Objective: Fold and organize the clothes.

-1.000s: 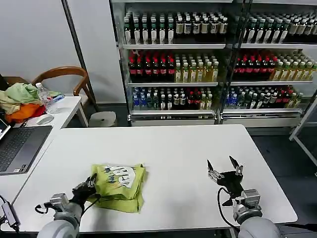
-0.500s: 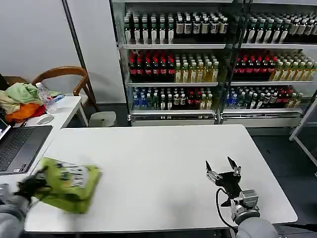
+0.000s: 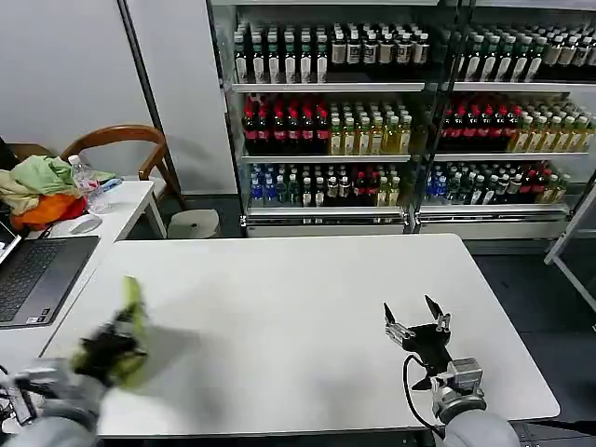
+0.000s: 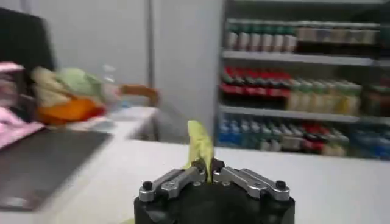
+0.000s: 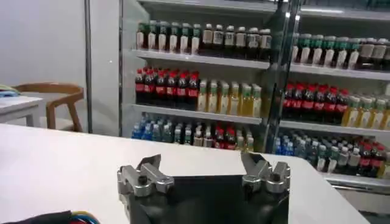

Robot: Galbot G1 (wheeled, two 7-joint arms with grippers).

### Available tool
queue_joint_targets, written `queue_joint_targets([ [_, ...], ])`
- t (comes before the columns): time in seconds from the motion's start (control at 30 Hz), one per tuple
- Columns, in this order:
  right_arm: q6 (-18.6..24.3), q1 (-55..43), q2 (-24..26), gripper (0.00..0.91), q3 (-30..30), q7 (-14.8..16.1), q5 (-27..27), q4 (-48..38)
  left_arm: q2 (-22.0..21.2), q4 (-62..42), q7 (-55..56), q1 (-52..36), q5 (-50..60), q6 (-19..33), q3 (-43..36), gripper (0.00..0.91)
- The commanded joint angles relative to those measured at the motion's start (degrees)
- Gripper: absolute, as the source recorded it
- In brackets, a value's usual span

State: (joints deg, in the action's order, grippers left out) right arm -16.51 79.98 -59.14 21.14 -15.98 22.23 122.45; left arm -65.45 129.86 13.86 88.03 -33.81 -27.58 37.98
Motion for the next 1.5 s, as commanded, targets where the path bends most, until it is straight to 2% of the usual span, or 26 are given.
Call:
queue_joint_targets([
  [0.03, 0.05, 0.27, 0.01, 0.907, 0.14, 0.04, -0.15, -0.01, -10.73, -1.68, -1.08, -4.68, 19.19, 5.87, -29.77, 0.04],
  [0.43, -0.65, -1.43, 0.66, 0.907, 0.27, -0.08, -0.04, 0.32, -15.17, -7.57, 5.2, -10.52, 20.58, 5.92, -30.73, 0.04],
  [0.73, -0.91, -1.52, 1.17, 0.907, 2.7, -0.08, 0.66, 0.45, -17.84, -14.05, 6.51, -17.92, 13.63, 3.72, -32.06, 0.04],
  [0.77, -0.95, -1.54, 1.18, 0.907, 2.98, -0.08, 0.75, 0.49, -18.12, -14.64, 6.75, -18.57, 12.69, 3.17, -32.18, 0.222],
  [0.8, -0.98, -1.56, 1.17, 0.907, 3.11, -0.05, 0.77, 0.49, -18.29, -15.17, 6.45, -19.0, 10.03, 3.5, -32.29, 0.907],
  [1.03, -1.18, -2.69, 0.62, 0.907, 3.66, 0.09, 0.89, -0.09, -21.65, -19.91, 3.45, -22.1, 5.21, 8.12, -35.58, 0.907],
  [1.13, -1.17, -2.7, 0.23, 0.907, 3.62, 0.4, 0.74, -0.45, -21.67, -18.7, 2.57, -22.17, 4.95, 9.12, -36.19, 0.907],
  [1.23, -1.11, -2.83, -0.3, 0.907, 3.14, 0.74, 0.67, -0.88, -19.09, -15.09, 0.58, -21.0, 7.96, 9.44, -35.26, 0.907],
  [1.33, -1.65, -3.71, -1.02, 0.907, 1.57, 1.07, 0.89, -1.08, -15.52, -12.17, -2.24, -19.95, 12.24, 11.29, -30.79, 0.907],
  [1.4, -3.44, -4.24, -1.4, 0.907, 0.09, 2.12, 2.93, -0.86, -12.43, -11.3, -3.45, -19.26, 14.03, 11.89, -27.03, 0.907],
  [1.43, -5.94, -4.97, -1.79, 0.907, -1.56, 2.63, 6.8, -0.64, -10.42, -11.71, -4.55, -18.78, 14.69, 13.22, -22.47, 0.907],
  [1.5, -8.21, -5.78, -2.58, 0.907, -2.94, 2.98, 11.42, -0.6, -8.22, -12.52, -6.21, -17.37, 15.23, 15.22, -17.63, 0.907],
])
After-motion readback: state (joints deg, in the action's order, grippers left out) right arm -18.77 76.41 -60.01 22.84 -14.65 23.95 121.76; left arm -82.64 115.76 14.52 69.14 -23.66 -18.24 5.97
